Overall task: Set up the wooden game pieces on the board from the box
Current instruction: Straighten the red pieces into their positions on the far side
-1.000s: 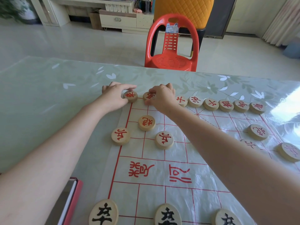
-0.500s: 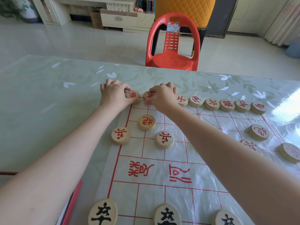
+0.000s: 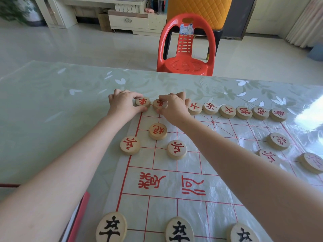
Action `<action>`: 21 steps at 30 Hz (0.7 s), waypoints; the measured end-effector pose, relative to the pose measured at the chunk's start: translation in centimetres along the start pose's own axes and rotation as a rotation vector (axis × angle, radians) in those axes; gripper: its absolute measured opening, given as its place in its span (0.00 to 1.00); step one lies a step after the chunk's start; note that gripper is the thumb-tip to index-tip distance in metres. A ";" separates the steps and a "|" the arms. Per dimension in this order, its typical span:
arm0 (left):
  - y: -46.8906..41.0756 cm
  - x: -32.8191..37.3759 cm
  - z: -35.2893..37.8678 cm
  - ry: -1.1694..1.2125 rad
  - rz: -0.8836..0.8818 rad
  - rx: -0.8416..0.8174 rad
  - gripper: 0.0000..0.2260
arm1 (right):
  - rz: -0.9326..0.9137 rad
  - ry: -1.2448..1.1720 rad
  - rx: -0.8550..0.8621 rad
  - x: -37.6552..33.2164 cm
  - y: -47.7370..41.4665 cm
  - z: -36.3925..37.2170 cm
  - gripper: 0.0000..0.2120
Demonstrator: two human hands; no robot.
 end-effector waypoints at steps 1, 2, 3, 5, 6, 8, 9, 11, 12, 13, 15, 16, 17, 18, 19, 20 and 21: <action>0.0 0.0 0.1 0.004 -0.003 -0.005 0.22 | 0.000 0.000 -0.002 0.0 0.1 0.0 0.17; 0.0 0.0 0.2 0.008 -0.003 -0.008 0.22 | 0.000 0.001 -0.004 0.1 0.1 0.0 0.17; 0.0 0.0 0.2 0.013 -0.003 -0.013 0.21 | -0.002 0.003 -0.006 0.2 0.2 0.1 0.18; 0.1 0.0 0.2 0.019 0.000 -0.025 0.21 | -0.005 0.005 -0.004 0.2 0.2 0.0 0.18; 0.2 0.1 0.2 0.018 0.002 -0.029 0.21 | -0.005 0.005 -0.002 0.2 0.2 0.0 0.17; 0.2 0.2 0.2 0.015 0.002 -0.039 0.21 | -0.003 0.009 -0.002 0.3 0.3 0.0 0.17; 0.2 0.2 0.2 0.015 0.002 -0.041 0.21 | 0.000 0.011 0.000 0.3 0.3 0.0 0.17; 0.2 0.3 0.3 0.018 -0.001 -0.051 0.21 | 0.006 0.016 -0.001 0.2 0.3 0.1 0.17; 0.3 0.4 0.3 0.019 -0.001 -0.057 0.21 | 0.007 0.016 -0.005 0.3 0.4 0.1 0.18; 0.3 0.4 0.3 0.020 -0.001 -0.063 0.21 | 0.009 0.007 -0.011 0.3 0.4 0.1 0.20; 0.6 0.5 0.3 0.038 -0.004 -0.067 0.24 | 0.016 -0.042 -0.004 0.8 0.6 -0.5 0.24; 0.7 0.7 0.2 0.053 0.001 -0.063 0.25 | 0.018 -0.071 0.015 1.4 0.7 -1.2 0.25; 0.8 1.1 0.0 0.069 0.011 -0.057 0.25 | 0.023 -0.096 0.037 2.1 0.8 -2.1 0.24; 0.9 1.5 -0.2 0.081 0.026 -0.052 0.24 | 0.032 -0.120 0.060 3.1 0.9 -3.1 0.23; 1.0 2.0 -0.3 0.092 0.043 -0.047 0.23 | 0.043 -0.140 0.082 4.2 1.0 -4.2 0.22; 1.0 2.7 -0.4 0.097 0.066 -0.041 0.22 | 0.057 -0.152 0.104 5.3 1.1 -5.3 0.21; 1.0 3.4 -0.5 0.103 0.087 -0.035 0.22 | 0.071 -0.152 0.127 6.4 1.2 -6.3 0.20</action>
Point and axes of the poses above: each hand's wrist, its own y-axis away from the middle knuckle, its own z-axis out of the palm, x = y × z, the point moved 10 cm from there along -y, towards the middle knuckle, and after that the axes turned 1 degree about y, right-handed, at the moved point
